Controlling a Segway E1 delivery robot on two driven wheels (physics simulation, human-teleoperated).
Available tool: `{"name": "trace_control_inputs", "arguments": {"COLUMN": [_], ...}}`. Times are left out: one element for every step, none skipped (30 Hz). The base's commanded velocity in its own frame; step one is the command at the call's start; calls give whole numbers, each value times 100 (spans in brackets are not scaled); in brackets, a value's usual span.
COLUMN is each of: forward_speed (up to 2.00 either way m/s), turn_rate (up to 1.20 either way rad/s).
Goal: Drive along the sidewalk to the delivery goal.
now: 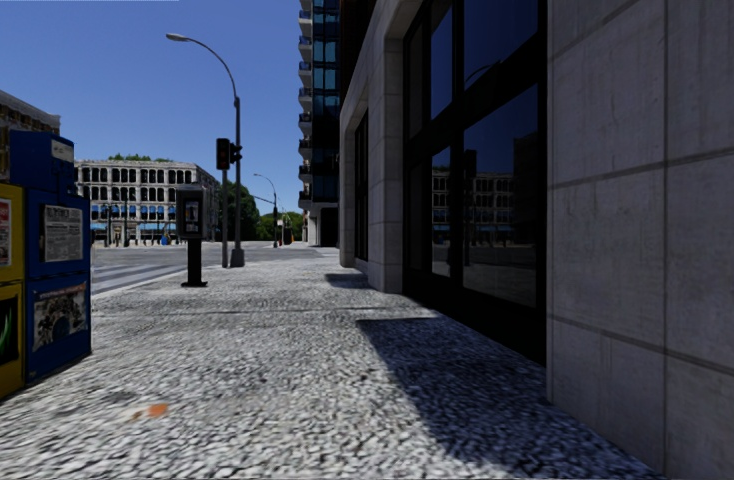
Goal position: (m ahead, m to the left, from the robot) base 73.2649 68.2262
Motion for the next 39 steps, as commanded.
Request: {"name": "trace_control_inputs", "arguments": {"forward_speed": [135,135,134,134,134,134,134,134,134,134,134,134,134,134,134,134,134,134,134,134,134,134,134,134,134,134,134,134,134,134,134,134,134,134,134,134,134,134,134], "turn_rate": [14,14,16,20,23,23,27,29,30,30,30,30,30,30,30,30,30,30,30,30,30,30,28,28,22,16,0,0,0,0,0,0,0,0,0,0,0,0,0]}}
